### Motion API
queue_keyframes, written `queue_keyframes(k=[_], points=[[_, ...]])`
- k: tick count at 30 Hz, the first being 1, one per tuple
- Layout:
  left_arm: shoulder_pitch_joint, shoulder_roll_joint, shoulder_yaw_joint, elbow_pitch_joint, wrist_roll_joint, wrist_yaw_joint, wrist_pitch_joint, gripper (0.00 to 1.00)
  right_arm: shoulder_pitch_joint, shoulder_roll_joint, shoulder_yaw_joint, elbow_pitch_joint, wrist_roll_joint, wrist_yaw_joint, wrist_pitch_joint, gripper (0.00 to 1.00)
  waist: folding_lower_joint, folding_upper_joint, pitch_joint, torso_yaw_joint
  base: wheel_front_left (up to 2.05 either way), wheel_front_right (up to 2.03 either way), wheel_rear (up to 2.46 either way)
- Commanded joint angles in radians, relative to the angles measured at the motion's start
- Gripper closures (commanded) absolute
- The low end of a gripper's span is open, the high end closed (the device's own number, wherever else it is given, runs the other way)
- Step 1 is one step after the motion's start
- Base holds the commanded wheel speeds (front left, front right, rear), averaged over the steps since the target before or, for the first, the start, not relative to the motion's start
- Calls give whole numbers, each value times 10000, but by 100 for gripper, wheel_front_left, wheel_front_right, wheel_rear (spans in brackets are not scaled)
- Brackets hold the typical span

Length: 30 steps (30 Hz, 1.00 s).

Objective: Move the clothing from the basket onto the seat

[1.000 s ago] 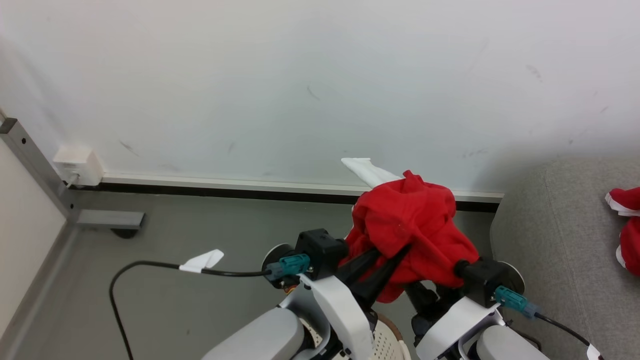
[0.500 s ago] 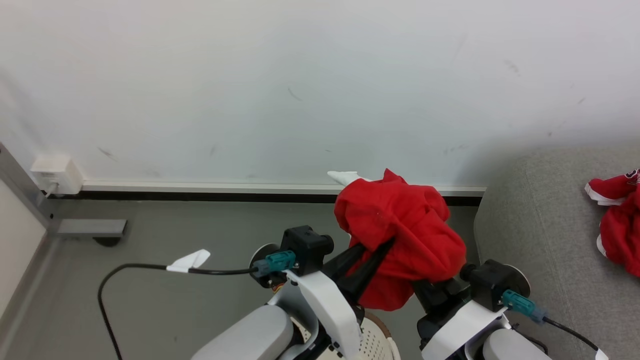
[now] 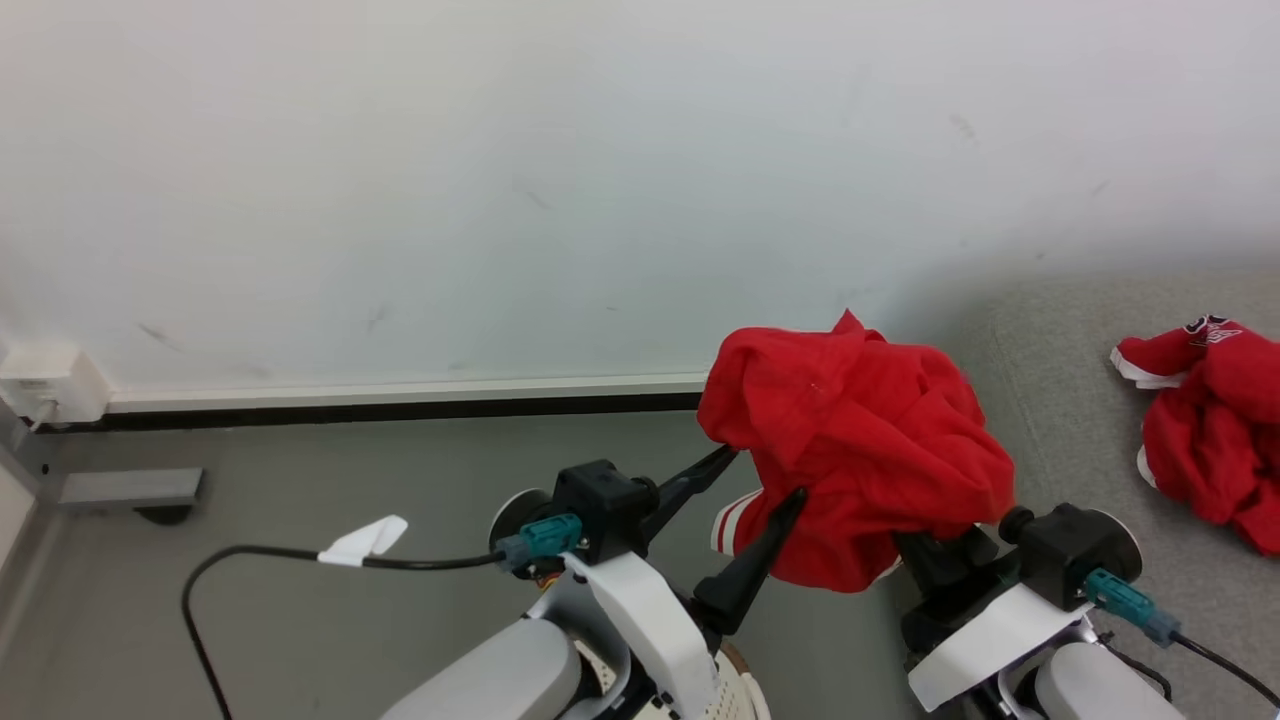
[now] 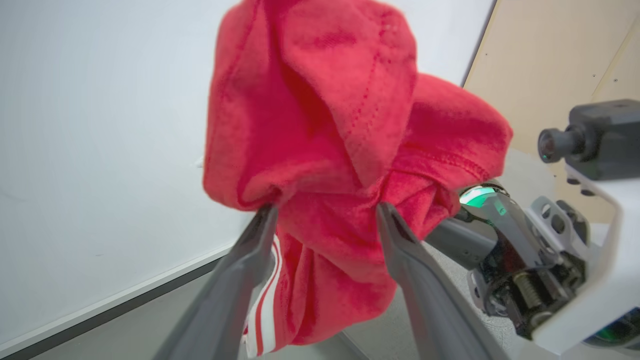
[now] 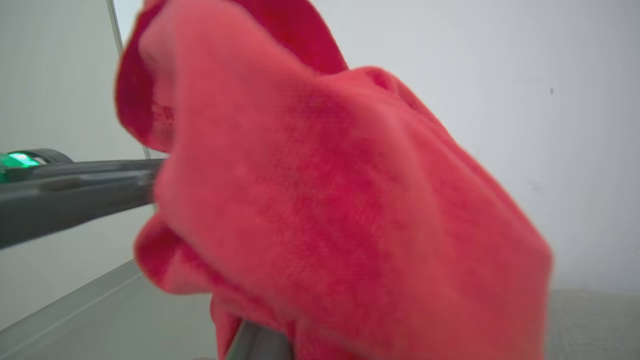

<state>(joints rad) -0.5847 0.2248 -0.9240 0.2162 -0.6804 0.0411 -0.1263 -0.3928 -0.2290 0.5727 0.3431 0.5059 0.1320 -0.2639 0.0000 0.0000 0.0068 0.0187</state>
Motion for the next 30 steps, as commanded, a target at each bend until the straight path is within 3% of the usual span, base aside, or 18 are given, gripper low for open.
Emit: queue_keyframes(k=[1,14,30], points=[[130,72,-6,-113,176,33,-119,0,56,-175,-151,-118,-86,-22,-5,100,0,0,12,-208,0,0,0],[138,380,-104,-526,422,48,-515,0,235,-812,-1257,-478,-401,-22,-5,100,0,0,173,-1944,0,0,0],[-108,576,-406,-364,856,-128,-765,0,469,-906,-2411,-1047,-655,-22,-4,100,0,0,785,-4266,0,0,0]])
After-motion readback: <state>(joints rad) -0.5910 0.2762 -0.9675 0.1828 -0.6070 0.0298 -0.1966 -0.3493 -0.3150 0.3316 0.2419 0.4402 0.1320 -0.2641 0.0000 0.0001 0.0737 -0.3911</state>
